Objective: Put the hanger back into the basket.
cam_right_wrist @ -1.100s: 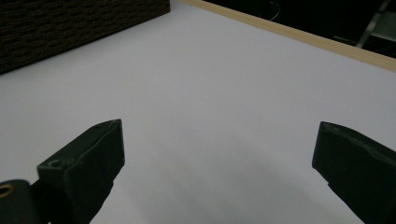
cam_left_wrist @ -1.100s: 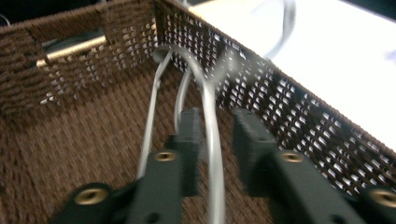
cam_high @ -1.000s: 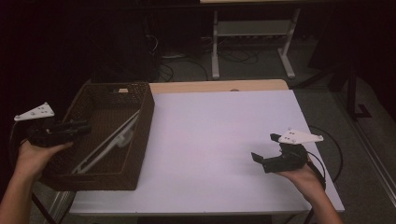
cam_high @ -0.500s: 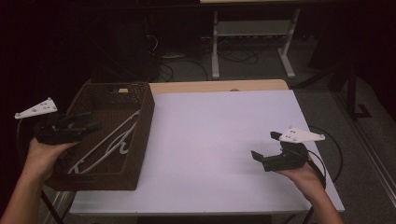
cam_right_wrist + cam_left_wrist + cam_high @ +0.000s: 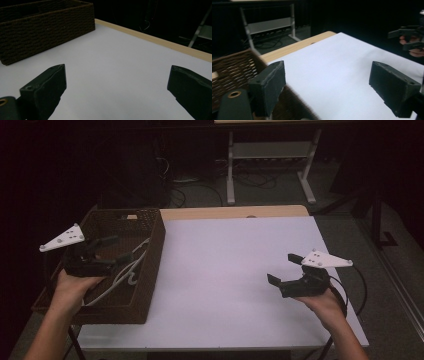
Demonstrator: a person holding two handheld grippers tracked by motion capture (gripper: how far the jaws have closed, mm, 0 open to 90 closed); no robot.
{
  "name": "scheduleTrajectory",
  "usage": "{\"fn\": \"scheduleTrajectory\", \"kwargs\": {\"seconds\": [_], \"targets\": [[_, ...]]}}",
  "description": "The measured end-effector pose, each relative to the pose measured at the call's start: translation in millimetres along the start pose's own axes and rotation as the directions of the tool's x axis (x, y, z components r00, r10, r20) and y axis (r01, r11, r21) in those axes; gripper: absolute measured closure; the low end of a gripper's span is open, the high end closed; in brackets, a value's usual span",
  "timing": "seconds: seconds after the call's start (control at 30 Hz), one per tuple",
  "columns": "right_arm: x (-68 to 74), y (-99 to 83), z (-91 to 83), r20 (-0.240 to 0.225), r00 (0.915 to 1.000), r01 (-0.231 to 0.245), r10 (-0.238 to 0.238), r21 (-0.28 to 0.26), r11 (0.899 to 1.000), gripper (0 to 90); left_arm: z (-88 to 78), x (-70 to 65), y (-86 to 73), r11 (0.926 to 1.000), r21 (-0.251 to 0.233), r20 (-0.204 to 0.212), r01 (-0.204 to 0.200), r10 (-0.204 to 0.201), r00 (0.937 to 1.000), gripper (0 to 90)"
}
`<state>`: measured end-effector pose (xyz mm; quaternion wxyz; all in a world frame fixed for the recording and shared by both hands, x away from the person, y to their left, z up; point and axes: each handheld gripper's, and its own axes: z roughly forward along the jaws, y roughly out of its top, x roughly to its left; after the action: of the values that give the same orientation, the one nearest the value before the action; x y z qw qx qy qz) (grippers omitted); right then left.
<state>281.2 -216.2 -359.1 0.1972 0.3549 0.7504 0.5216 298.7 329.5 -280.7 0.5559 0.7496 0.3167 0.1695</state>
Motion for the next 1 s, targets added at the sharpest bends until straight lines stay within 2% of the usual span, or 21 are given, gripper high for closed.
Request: {"fn": "scheduleTrajectory", "kwargs": {"seconds": [0.23, 0.43, 0.53, 0.8, 0.97, 1.0], "targets": [[3.2, 8.4, 2.0, -0.014, 0.9999, -0.002, 0.002, -0.042, 0.999, 1.7, 22.5, -21.3, -4.0, 0.9997, -0.022, 0.050, -0.012, 0.013, 0.9986, 10.6], [4.6, 16.8, 3.1, -0.021, 0.9998, 0.002, -0.004, -0.082, 0.997, 1.7, 36.7, -34.2, -7.1, 0.9982, -0.053, 0.075, -0.027, 0.031, 0.9967, 8.6], [5.3, 20.9, 4.6, -0.023, 0.9997, 0.001, -0.003, -0.097, 0.995, 1.5, 42.5, -37.0, -9.9, 0.9983, -0.052, 0.084, -0.028, 0.032, 0.9959, 6.9], [6.5, 28.3, 6.9, -0.028, 0.9996, 0.004, -0.007, -0.112, 0.994, 1.1, 56.3, -40.5, -23.7, 0.9956, -0.092, 0.112, -0.019, 0.029, 0.9933, 3.4], [7.3, 34.6, 4.5, -0.037, 0.9993, -0.012, 0.006, -0.136, 0.991, 0.7, 60.9, -40.3, -30.0, 0.9943, -0.103, 0.096, -0.025, 0.035, 0.9948, 2.9], [6.8, 35.3, 4.4, -0.038, 0.9993, -0.003, -0.003, -0.144, 0.990, 0.7, 61.7, -39.8, -31.1, 0.9945, -0.102, 0.094, -0.024, 0.033, 0.9950, 2.9]]}}
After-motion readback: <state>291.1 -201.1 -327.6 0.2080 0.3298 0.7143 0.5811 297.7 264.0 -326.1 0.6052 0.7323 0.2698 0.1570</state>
